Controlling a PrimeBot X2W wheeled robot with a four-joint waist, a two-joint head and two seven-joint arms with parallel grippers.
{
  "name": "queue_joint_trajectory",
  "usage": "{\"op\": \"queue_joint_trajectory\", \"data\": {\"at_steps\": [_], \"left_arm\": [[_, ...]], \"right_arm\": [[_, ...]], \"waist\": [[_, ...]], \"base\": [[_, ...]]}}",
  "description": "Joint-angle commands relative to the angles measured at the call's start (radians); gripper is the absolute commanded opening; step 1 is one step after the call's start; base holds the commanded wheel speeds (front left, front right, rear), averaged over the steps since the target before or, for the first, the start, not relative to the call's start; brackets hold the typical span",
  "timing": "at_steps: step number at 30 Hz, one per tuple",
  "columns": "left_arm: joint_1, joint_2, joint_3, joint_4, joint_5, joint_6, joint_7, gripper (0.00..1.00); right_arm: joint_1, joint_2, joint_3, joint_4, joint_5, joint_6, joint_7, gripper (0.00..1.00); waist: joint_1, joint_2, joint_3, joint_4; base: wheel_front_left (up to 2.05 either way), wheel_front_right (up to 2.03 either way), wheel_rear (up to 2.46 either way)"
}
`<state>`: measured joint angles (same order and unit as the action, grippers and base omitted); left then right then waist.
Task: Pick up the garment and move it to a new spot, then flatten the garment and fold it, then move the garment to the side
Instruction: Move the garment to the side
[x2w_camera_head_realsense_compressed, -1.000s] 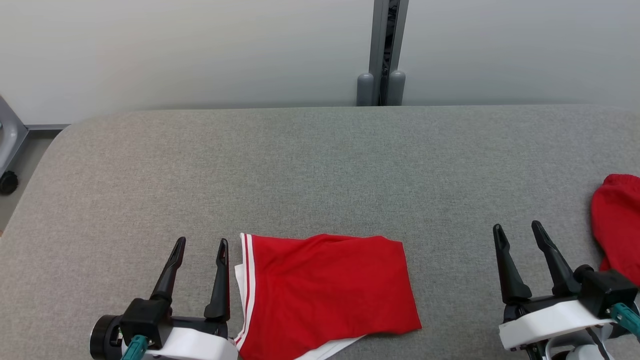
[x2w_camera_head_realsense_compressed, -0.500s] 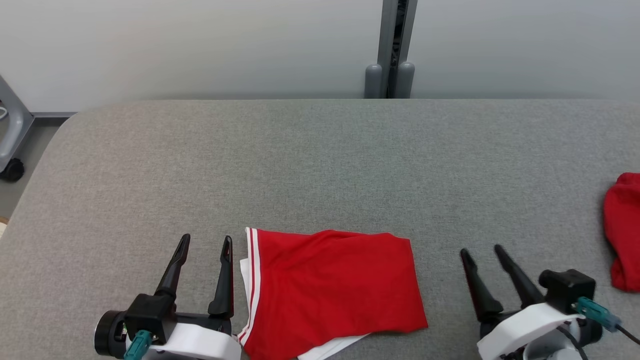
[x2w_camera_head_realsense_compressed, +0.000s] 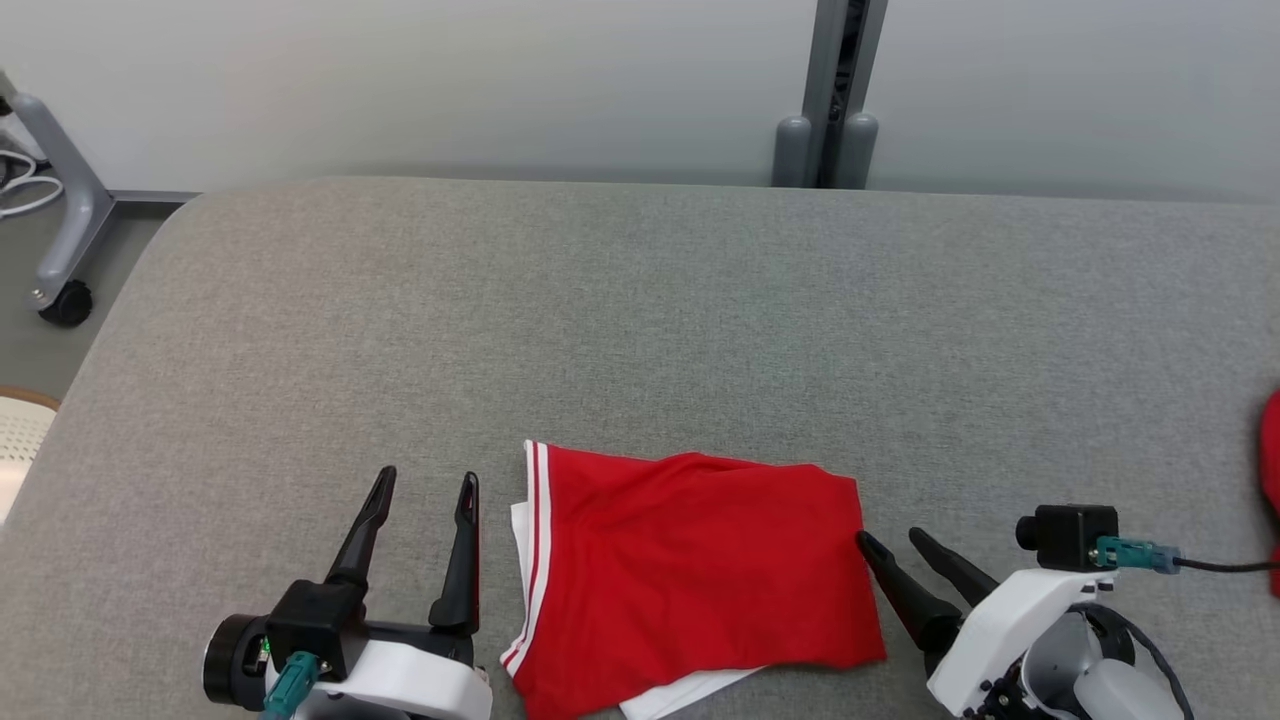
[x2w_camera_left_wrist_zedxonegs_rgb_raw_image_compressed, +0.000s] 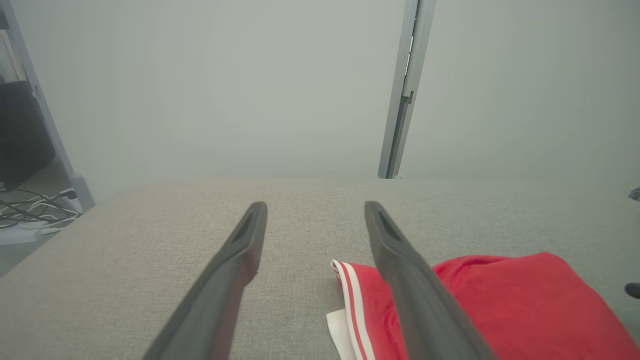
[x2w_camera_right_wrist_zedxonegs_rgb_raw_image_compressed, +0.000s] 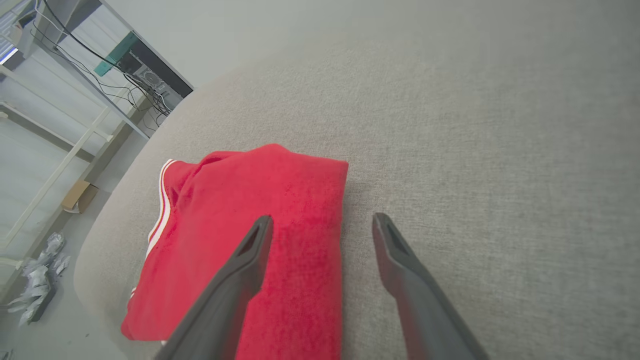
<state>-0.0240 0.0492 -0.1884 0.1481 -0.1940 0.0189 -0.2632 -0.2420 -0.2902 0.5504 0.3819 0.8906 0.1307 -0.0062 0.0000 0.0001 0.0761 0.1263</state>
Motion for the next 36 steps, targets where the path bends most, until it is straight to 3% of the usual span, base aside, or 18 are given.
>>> {"op": "queue_joint_trajectory", "data": {"at_steps": [1,13,25,36], "left_arm": [[-0.010,0.004,0.001,0.004,0.002,0.002,0.000,1.00],[-0.028,0.004,-0.014,0.002,-0.001,0.004,0.000,1.00],[-0.046,0.004,-0.026,-0.001,-0.006,0.006,0.000,1.00],[-0.057,0.004,-0.036,0.002,-0.006,0.008,0.000,1.00]], "right_arm": [[-0.023,-0.017,0.028,0.008,0.043,0.000,0.018,1.00],[-0.143,-0.083,0.197,0.077,0.267,0.000,0.106,1.00],[-0.225,-0.104,0.311,0.110,0.365,0.000,0.135,1.00],[-0.292,-0.095,0.414,0.126,0.414,0.000,0.099,1.00]], "waist": [[0.0000,-0.0001,0.004,0.009],[0.0000,-0.0001,0.027,0.054],[0.0000,-0.0001,0.061,0.088],[0.0000,-0.0001,0.084,0.106]], "base": [[0.00,0.00,0.00],[0.00,0.00,0.00],[0.00,0.00,0.00],[0.00,0.00,0.00]]}}
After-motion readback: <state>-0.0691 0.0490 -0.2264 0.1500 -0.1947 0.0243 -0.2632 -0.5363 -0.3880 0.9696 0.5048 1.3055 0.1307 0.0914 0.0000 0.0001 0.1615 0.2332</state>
